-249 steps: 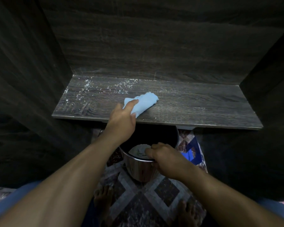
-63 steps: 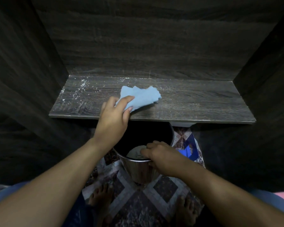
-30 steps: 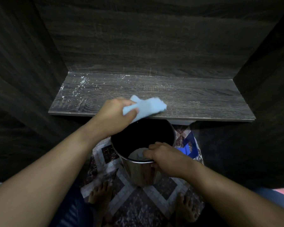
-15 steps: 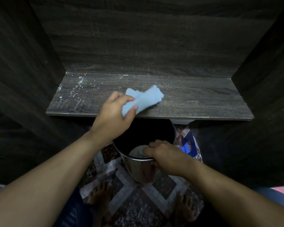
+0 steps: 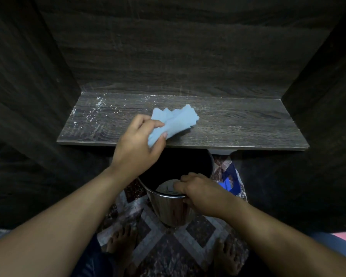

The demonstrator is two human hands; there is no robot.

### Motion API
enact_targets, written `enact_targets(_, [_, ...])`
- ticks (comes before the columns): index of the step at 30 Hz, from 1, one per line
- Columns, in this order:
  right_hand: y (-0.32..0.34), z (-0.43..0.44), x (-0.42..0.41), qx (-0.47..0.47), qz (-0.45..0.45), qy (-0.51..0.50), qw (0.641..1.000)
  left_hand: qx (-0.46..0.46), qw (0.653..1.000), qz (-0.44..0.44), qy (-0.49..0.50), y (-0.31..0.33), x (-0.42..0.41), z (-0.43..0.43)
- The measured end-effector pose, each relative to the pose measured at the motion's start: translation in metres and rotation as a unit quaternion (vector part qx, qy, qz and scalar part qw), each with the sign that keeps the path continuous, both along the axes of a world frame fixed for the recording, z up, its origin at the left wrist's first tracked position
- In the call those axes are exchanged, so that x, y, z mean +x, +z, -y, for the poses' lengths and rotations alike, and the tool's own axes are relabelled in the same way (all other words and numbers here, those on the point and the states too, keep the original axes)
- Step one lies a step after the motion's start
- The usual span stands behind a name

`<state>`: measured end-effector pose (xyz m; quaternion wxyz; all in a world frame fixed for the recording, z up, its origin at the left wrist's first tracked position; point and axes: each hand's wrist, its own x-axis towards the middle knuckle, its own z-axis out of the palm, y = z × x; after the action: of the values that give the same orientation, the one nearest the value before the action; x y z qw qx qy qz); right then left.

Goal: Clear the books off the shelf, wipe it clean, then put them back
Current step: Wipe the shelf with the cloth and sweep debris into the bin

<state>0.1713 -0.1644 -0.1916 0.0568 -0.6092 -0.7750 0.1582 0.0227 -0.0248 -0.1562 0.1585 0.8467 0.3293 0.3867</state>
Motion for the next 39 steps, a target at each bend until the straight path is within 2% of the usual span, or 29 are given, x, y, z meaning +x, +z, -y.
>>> enact_targets(2, [0.000,0.000,-0.001,-0.005,0.017,-0.003,1.000,-0.016,0.999,-0.033,-0.013,-0.007,-0.003,-0.003])
enact_targets(6, [0.001,-0.003,-0.001,-0.005,0.021,-0.006,1.000,-0.120,0.979,-0.146,-0.070,-0.017,-0.007,-0.010])
enact_targets(11, [0.001,-0.006,-0.001,-0.013,0.028,-0.006,1.000,-0.120,0.979,-0.164,-0.027,-0.014,-0.010,-0.014])
enact_targets(14, [0.001,-0.009,-0.002,-0.016,0.042,-0.004,0.999,-0.129,0.962,-0.235,0.051,-0.011,-0.009,-0.014])
enact_targets(17, [-0.001,-0.015,-0.003,-0.021,0.042,-0.010,0.999,-0.118,0.948,-0.292,0.049,-0.007,-0.005,-0.019])
enact_targets(19, [-0.003,-0.018,-0.003,-0.022,0.042,-0.010,0.999,-0.134,0.950,-0.281,0.026,0.000,-0.002,-0.025])
enact_targets(23, [-0.011,-0.026,-0.001,-0.009,0.025,-0.017,1.000,-0.136,0.967,-0.214,0.039,0.020,0.007,-0.058])
enact_targets(26, [-0.015,-0.031,0.004,0.004,0.013,-0.024,1.000,-0.087,0.985,-0.146,0.040,0.031,0.017,-0.094])
enact_targets(29, [-0.019,-0.032,0.009,0.031,-0.013,-0.029,0.999,-0.010,0.990,-0.118,0.071,0.033,0.029,-0.125])
enact_targets(31, [-0.020,-0.033,0.011,0.050,-0.035,-0.025,0.998,0.036,0.989,-0.113,0.083,0.029,0.035,-0.136])
enact_targets(35, [-0.023,-0.034,0.017,0.063,-0.068,-0.021,0.995,0.135,0.977,-0.157,0.053,0.010,0.039,-0.137])
enact_targets(39, [-0.025,-0.031,0.023,0.061,-0.078,-0.029,0.995,0.131,0.973,-0.178,0.073,-0.005,0.042,-0.137])
